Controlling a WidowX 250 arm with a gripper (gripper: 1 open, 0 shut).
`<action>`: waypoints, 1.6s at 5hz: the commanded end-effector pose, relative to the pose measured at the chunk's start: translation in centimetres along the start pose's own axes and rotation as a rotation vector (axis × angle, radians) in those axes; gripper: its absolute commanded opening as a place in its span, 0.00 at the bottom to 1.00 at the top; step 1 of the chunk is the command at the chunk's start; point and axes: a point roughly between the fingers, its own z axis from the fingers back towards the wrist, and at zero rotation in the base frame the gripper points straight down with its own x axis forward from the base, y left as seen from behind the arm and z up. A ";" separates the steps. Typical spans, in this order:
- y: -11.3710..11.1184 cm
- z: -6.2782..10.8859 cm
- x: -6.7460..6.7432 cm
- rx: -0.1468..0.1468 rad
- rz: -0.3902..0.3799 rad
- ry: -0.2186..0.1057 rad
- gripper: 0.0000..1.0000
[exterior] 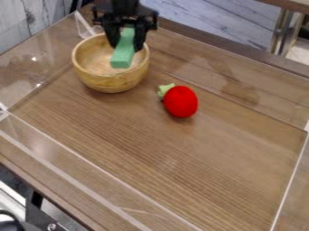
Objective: Remove the green stick from the brown bowl and put it on the table
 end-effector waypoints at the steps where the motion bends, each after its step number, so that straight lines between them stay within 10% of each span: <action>1: -2.5 4.1 0.2 -0.006 0.050 -0.090 0.00; 4: -10.8 5.0 -3.9 -0.090 -0.300 -0.065 0.00; 8: -14.2 3.1 -7.8 -0.145 -0.557 -0.005 0.00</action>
